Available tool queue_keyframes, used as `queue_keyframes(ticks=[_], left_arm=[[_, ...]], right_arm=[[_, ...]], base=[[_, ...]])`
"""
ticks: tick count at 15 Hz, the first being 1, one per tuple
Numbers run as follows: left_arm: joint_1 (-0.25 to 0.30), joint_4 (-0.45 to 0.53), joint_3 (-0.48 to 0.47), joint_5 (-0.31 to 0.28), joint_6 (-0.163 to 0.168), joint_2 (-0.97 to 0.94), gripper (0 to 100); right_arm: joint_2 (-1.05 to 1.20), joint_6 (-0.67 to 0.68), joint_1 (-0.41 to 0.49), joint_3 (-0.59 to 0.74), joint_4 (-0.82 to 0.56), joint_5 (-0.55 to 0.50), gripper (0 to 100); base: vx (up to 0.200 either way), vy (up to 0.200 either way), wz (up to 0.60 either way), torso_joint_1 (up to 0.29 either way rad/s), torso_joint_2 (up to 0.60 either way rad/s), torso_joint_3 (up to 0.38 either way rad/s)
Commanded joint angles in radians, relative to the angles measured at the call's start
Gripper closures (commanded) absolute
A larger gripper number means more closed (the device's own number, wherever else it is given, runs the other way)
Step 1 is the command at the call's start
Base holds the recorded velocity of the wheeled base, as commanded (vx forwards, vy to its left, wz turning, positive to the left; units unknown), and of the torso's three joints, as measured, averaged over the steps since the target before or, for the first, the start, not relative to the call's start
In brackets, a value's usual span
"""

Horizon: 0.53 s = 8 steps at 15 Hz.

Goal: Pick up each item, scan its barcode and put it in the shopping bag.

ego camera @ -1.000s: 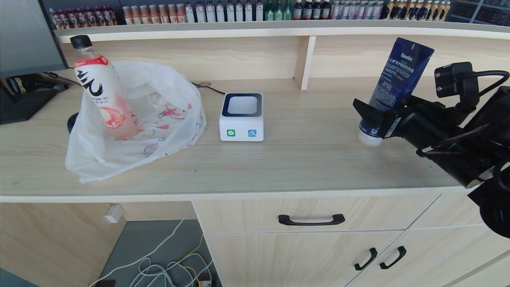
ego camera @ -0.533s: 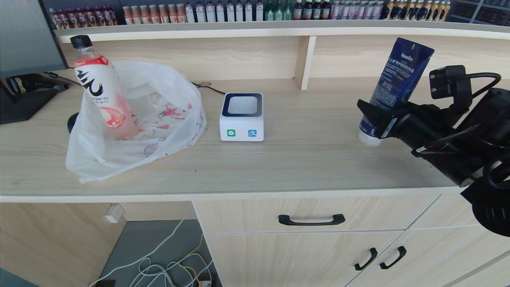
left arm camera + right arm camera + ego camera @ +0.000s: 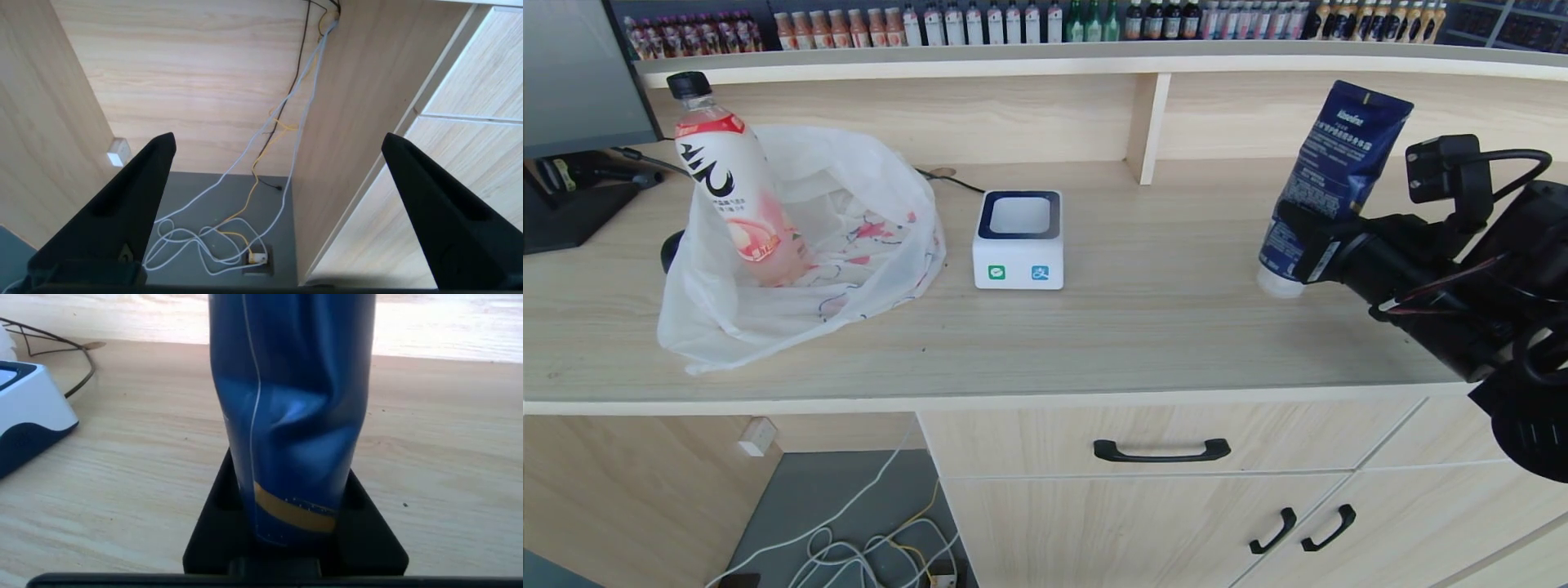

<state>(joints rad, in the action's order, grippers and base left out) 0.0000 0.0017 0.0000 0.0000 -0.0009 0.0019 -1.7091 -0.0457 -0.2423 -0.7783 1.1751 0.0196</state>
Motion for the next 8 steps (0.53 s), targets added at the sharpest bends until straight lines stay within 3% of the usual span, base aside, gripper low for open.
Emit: queue_keyframes(ticks=[1,8], left_arm=[[-0.002,0.000,0.000,0.000,-0.001,0.000,0],[0.000,0.000,0.000,0.000,-0.001,0.000,0]], right_arm=[[0.006,0.000,0.000,0.005,0.003,0.000,100],[0.052,0.004,-0.006,0.025,0.003,0.039,100]], base=[[0.000,0.000,0.00,0.000,0.00,0.000],[0.000,0.000,0.00,0.000,0.00,0.000]])
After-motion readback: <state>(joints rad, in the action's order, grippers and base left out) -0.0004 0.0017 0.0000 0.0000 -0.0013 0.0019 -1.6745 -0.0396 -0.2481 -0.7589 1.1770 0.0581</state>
